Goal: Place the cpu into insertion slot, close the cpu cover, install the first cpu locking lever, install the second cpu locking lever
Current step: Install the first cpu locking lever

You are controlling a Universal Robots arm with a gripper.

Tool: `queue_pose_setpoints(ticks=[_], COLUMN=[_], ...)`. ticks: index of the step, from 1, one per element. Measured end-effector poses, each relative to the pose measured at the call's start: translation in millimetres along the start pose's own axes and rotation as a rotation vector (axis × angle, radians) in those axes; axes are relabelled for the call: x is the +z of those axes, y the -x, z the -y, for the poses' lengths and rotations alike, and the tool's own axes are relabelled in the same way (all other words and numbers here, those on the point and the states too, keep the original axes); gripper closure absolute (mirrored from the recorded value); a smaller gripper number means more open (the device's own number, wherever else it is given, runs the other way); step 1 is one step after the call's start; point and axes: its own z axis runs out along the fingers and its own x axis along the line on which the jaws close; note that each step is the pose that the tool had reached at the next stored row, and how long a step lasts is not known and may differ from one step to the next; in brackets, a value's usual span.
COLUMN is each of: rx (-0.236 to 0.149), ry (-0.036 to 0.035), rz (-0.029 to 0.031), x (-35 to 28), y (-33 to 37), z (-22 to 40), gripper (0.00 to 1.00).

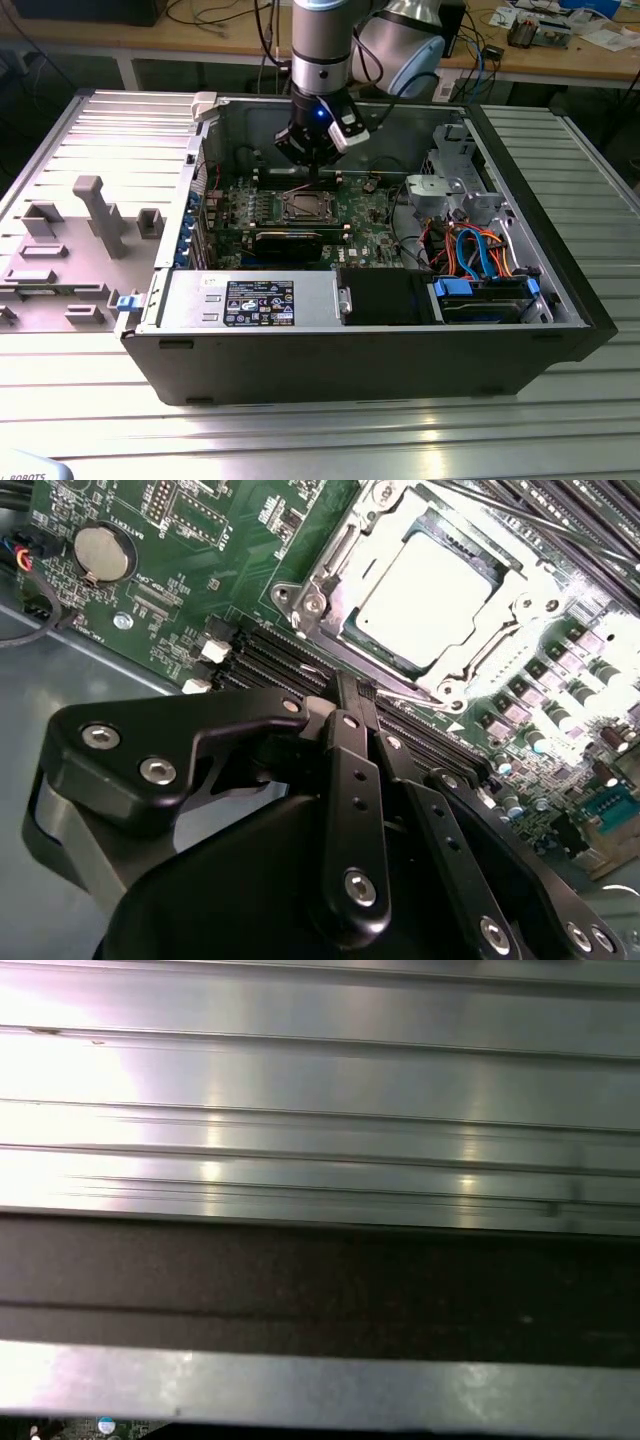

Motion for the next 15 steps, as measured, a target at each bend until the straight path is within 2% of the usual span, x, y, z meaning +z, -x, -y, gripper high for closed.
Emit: queue_pose_setpoints(ticks=[5,15], rx=[0.000,0.000], ry=[0.0000,0.0000], rz=[0.0000,0.0000], x=[2.7,4.8], y=[3.9,4.6], z=[0.3,0.4], gripper=[0.89,0.89])
